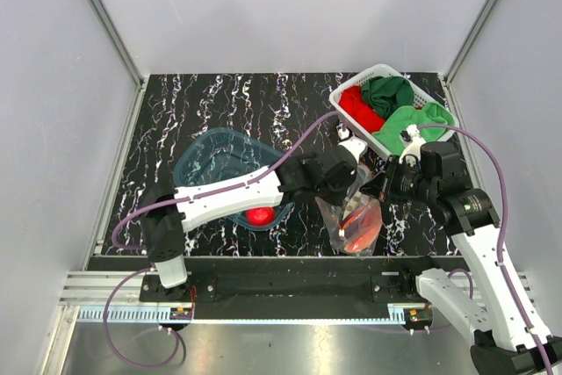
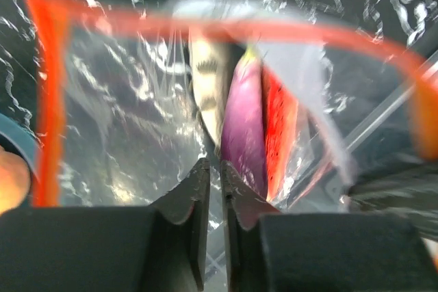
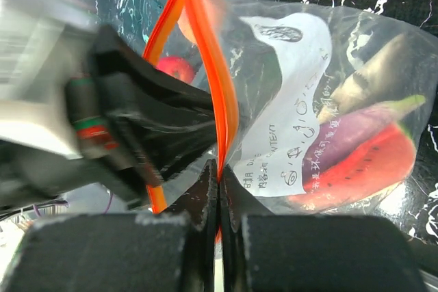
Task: Open the zip-top bag and remove the fake food
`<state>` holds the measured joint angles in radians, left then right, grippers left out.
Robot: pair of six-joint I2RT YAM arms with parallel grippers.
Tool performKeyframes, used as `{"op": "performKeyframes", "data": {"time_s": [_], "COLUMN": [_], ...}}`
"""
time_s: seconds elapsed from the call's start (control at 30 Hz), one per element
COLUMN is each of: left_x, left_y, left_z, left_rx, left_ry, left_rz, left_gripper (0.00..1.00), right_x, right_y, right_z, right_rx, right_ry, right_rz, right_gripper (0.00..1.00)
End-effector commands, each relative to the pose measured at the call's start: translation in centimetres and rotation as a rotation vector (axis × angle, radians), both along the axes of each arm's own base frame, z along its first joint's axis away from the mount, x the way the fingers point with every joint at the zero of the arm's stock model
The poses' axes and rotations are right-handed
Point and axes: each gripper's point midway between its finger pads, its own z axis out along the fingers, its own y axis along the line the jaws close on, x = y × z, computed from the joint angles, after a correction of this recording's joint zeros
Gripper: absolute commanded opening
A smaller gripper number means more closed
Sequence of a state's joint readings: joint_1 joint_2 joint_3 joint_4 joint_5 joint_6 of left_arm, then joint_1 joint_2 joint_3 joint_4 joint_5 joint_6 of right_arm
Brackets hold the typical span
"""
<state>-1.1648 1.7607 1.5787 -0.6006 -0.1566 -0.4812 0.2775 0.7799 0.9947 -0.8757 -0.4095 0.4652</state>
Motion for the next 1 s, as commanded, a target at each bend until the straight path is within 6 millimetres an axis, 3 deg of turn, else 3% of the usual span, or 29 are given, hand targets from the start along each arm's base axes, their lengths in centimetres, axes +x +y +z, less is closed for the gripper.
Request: {"op": "performKeyframes", "data": {"time_s": [0.0,0.1,0.33,0.53,0.6,0.77,0.93,0.97], "left_x": [-1.7,-1.2,-0.3,-0.2,-0.3,-1.7,-2.1,-1.4], "left_y": [-1.1,-0.5,0.8,1.0,0.9,0.2,0.4,0.9], "left_z": [-2.1,-2.0,0.9,1.8,0.8,-4.0,-7.0,-7.4], "left_rx": [-0.043,-0.058,-0.11,-0.135,-0.118,-0.041,0.031,0.054], "left_ry": [0.083,0.064,0.018,0.032,0.05,0.165,0.177,0.14], "left_rz": [-0.05,-0.015,0.018,-0.004,-0.012,-0.067,-0.046,-0.008], "left_gripper": [0.17,0.17,0.22,0.29,0.31,0.32,0.33,0.34], "right_x": [0.5,0.8,2.2,3.0,2.9,1.7,0.5,0.4], "right_y": [0.1,0.8,3.7,3.9,3.7,3.0,2.3,2.2], "right_z": [0.2,0.1,3.5,5.2,4.0,-0.1,-1.8,-1.9], "right_rx": [0.03,0.066,0.222,0.234,0.222,0.183,0.153,0.149], "right_ry": [-0.052,-0.061,-0.101,-0.149,-0.129,-0.064,-0.034,-0.033], "right_rz": [-0.018,0.003,0.1,0.103,0.098,0.073,0.058,0.057], "right_gripper": [0.0,0.0,0.0,0.0,0.0,0.0,0.0,0.0]}}
